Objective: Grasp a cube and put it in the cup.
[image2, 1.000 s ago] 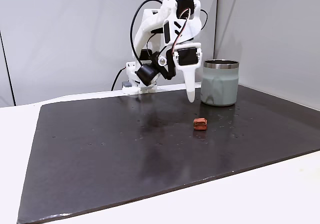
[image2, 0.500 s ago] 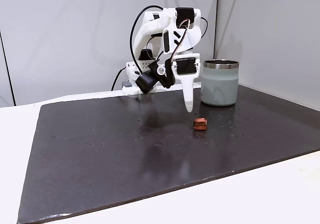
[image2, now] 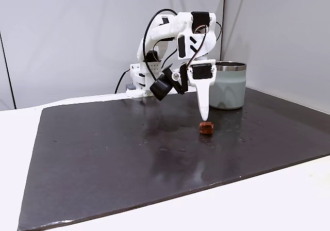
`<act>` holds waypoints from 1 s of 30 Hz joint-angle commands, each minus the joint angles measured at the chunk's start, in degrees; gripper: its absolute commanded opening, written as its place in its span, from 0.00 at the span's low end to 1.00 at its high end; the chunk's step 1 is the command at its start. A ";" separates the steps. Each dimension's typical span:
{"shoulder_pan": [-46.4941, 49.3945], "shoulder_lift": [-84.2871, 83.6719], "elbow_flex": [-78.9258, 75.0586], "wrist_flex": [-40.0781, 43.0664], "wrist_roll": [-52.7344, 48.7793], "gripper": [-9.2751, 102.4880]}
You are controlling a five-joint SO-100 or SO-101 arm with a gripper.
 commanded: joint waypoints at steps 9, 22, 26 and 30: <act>0.09 -5.27 -8.44 0.35 -2.29 0.34; -0.35 -11.25 -13.62 0.26 -3.43 0.30; -0.35 -11.51 -14.06 0.26 -3.69 0.25; -0.09 -11.60 -14.06 0.26 -3.69 0.18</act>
